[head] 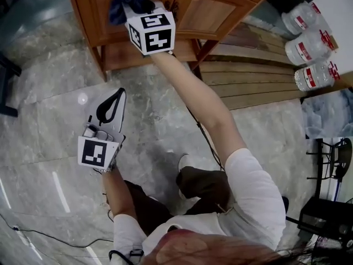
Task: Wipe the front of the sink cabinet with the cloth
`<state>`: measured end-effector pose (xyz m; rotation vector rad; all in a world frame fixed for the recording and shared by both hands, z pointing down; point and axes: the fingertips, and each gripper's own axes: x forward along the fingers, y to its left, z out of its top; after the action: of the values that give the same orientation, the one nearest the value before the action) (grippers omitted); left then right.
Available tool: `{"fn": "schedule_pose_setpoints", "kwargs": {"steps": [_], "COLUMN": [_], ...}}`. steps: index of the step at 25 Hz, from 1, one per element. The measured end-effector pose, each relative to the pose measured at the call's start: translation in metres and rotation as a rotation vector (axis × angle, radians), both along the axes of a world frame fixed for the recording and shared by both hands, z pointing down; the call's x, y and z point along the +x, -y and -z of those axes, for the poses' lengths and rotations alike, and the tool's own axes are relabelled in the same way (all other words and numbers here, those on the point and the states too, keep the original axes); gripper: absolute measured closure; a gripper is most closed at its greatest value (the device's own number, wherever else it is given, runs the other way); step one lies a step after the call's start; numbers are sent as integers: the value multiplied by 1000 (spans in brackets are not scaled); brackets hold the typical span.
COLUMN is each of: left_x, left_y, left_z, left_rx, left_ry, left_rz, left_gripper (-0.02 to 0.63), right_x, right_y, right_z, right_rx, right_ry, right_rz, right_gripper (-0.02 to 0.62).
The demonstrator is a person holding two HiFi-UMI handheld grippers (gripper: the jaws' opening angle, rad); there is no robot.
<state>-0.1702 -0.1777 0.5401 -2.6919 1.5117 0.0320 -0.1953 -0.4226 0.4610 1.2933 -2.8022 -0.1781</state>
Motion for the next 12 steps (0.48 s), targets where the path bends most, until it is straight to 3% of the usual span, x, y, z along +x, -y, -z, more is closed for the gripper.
{"fn": "schedule_pose_setpoints", "kwargs": {"steps": [7, 12], "left_x": [28, 34], "left_y": [15, 22], "left_z": [3, -14], "left_rx": [18, -1], "left_ry": [-23, 31], "left_rz": [-52, -65], "left_gripper": [601, 601], "right_x": [74, 132], "right_y": [9, 15], "right_z": [1, 6], "right_rx": [44, 55], "right_ry": [-16, 3], "right_rz": [-70, -129], "right_gripper": [489, 485]}}
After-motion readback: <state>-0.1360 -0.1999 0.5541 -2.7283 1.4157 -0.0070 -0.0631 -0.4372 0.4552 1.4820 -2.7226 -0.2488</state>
